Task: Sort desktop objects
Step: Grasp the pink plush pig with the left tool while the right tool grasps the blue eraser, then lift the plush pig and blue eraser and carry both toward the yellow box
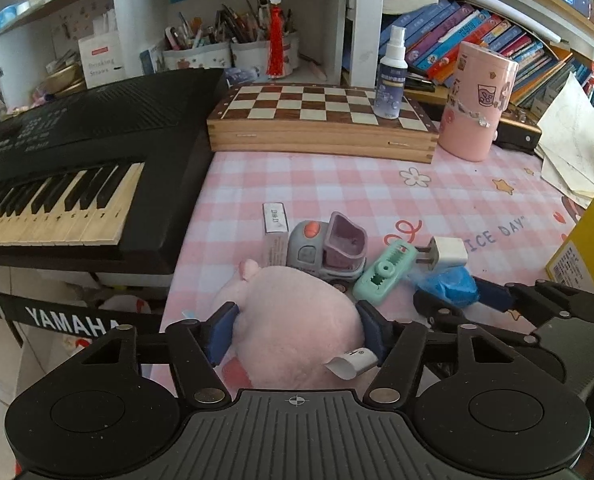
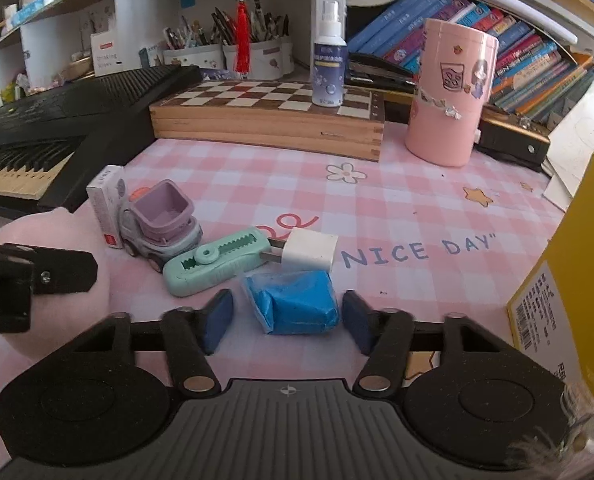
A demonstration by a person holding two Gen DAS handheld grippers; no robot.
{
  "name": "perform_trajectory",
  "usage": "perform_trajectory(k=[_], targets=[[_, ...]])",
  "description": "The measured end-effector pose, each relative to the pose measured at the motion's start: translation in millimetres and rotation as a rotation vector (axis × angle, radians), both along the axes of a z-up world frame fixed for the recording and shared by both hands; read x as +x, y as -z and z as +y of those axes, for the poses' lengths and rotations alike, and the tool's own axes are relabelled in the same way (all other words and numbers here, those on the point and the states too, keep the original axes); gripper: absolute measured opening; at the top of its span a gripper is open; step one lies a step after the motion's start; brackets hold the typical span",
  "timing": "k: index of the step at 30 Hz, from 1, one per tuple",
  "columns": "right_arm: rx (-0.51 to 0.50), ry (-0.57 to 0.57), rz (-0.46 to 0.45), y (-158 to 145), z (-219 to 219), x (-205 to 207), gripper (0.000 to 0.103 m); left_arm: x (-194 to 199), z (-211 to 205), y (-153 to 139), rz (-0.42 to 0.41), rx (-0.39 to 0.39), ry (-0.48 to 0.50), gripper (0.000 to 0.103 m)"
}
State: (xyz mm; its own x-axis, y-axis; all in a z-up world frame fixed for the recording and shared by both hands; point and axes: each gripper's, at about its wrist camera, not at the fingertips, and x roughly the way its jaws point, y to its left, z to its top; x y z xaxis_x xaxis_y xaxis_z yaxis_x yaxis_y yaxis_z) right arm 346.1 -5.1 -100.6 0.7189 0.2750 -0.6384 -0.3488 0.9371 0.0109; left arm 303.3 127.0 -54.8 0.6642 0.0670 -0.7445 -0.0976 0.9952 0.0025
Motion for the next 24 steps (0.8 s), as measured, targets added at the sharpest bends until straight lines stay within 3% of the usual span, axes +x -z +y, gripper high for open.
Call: perform_trajectory(k=[5,11,18,24], targets=[[0.002,0.001,-0.002,-7,-11,-16,0.036,2,-8,5,-0.013,0.052,0.024,0.071],[0.015,0.026,-0.016,-21,-27,-47,0.036,1,-18,17,-0.007,0.172,0.05,0.077],[0.043,0.031,-0.062,-46,-39,-78,0.036,-10,-15,12,-0.037,0.173,0.058,0.064],[0.07,0.026,-0.078,-66,-47,-102,0.036,-55,-11,-25,-0.13,0.07,0.054,0.063]])
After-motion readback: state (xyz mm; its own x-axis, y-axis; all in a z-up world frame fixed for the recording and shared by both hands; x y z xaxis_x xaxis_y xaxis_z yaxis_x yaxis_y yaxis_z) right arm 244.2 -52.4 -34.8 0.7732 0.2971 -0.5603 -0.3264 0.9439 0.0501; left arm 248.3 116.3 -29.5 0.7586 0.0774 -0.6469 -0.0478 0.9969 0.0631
